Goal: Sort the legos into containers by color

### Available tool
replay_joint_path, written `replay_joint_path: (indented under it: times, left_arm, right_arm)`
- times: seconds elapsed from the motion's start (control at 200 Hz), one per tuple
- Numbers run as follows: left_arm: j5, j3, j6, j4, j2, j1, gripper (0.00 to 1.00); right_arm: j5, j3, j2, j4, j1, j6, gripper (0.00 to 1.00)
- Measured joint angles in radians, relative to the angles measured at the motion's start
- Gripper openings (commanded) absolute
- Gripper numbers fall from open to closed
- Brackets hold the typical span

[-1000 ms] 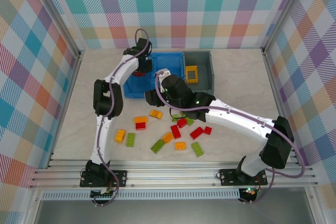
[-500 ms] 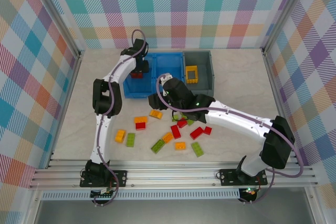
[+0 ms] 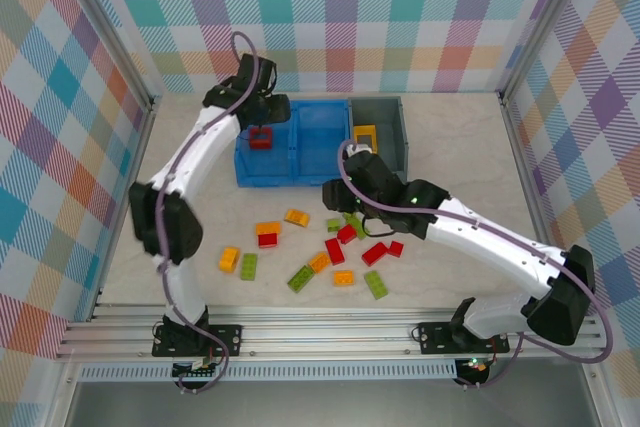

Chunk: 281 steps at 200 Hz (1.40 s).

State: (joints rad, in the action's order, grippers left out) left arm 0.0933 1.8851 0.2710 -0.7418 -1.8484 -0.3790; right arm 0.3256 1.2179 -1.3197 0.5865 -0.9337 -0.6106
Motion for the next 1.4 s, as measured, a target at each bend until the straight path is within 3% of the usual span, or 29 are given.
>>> replay_joint_path:
  times: [0.255,0.405,0.525,0.735,0.865,1.165,1.405]
  left_arm:
    - [-0.04,-0.466,0.166,0.06,0.57,-0.259,0.67]
    - [-0.05,-0.697,0.3,0.044,0.782,-0.378,0.69]
    - [-0.056,-0.85,0.399,0.035,0.892,-0.499,0.7]
    - [0.026,-1.029,0.549,0.051,0.987,-0.798,0.7]
    - [0.113,-1.085,0.614,0.106,1.003,-0.912,0.7]
    - [0.233,-1.098,0.679,0.177,0.956,-1.008,0.69]
    - [0.323,-1.087,0.692,0.142,0.983,-1.013,0.68]
  right_arm:
    - [-0.092,-0.116,0.08,0.264,-0.002,-0.062,0.64]
    - [-0.171,-0.139,0.069,0.377,-0.003,-0.06,0.64]
    - [-0.227,-0.208,0.0,0.37,-0.016,-0.067,0.65]
    - [-0.293,-0.342,-0.132,0.327,-0.024,-0.074,0.64]
    - [-0.296,-0.354,-0.185,0.275,-0.024,-0.079,0.58]
    - [-0.281,-0.375,-0.254,0.198,-0.024,-0.086,0.29]
    - [-0.272,-0.328,-0.181,0.237,-0.043,-0.088,0.26]
